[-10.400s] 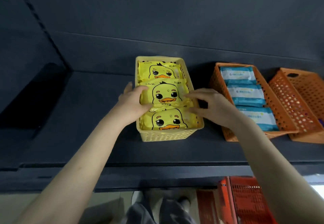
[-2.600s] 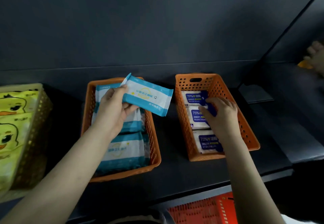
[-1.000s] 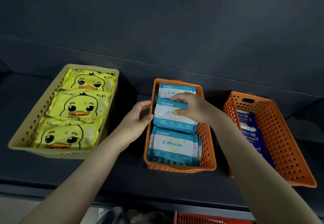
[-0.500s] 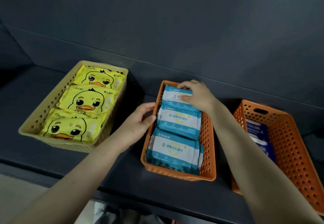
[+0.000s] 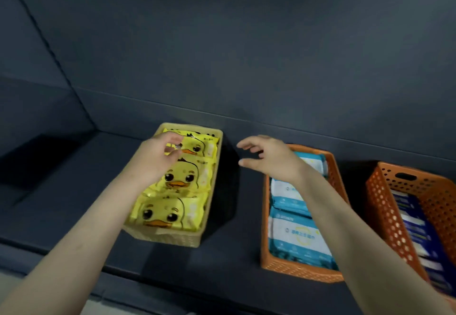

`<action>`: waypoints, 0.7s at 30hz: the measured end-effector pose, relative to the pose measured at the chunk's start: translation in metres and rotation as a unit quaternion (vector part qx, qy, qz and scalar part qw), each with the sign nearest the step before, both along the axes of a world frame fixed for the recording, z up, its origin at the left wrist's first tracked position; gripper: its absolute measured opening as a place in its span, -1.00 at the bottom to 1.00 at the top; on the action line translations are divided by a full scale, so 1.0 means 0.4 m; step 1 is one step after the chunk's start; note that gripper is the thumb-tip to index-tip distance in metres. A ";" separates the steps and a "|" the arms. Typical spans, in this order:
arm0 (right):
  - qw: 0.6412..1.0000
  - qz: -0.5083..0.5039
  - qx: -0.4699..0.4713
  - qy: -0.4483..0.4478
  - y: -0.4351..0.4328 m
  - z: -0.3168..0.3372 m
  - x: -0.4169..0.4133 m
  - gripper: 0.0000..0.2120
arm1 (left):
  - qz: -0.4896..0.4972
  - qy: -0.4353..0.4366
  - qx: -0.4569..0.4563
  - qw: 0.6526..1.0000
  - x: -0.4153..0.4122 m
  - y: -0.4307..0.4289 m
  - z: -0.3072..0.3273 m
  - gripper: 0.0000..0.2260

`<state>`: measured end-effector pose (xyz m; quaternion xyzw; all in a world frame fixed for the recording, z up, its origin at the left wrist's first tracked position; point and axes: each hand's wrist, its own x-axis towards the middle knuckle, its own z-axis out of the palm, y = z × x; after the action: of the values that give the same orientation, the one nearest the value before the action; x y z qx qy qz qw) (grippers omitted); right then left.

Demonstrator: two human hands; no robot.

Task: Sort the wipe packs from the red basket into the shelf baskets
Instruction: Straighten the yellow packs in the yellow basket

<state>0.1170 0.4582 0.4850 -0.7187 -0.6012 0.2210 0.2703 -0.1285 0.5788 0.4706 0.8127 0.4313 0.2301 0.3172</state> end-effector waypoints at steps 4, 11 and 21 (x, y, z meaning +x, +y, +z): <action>0.999 -0.014 -0.022 0.025 0.084 -0.022 -0.100 -0.66 | -0.057 0.079 0.006 0.995 -0.020 0.127 -0.021 -0.69; 0.996 -0.081 -0.047 0.010 0.250 -0.035 -0.187 -0.58 | -0.161 0.158 0.039 0.973 0.023 0.267 -0.033 -0.62; 0.980 -0.068 -0.164 -0.094 0.348 -0.077 -0.201 -0.41 | -0.281 0.254 0.032 0.925 0.064 0.348 -0.042 -0.47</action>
<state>0.0368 0.5975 0.4543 -0.8102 -0.5291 0.2289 0.1060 -0.1031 0.7178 0.4538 0.9413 0.2441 -0.0686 0.2229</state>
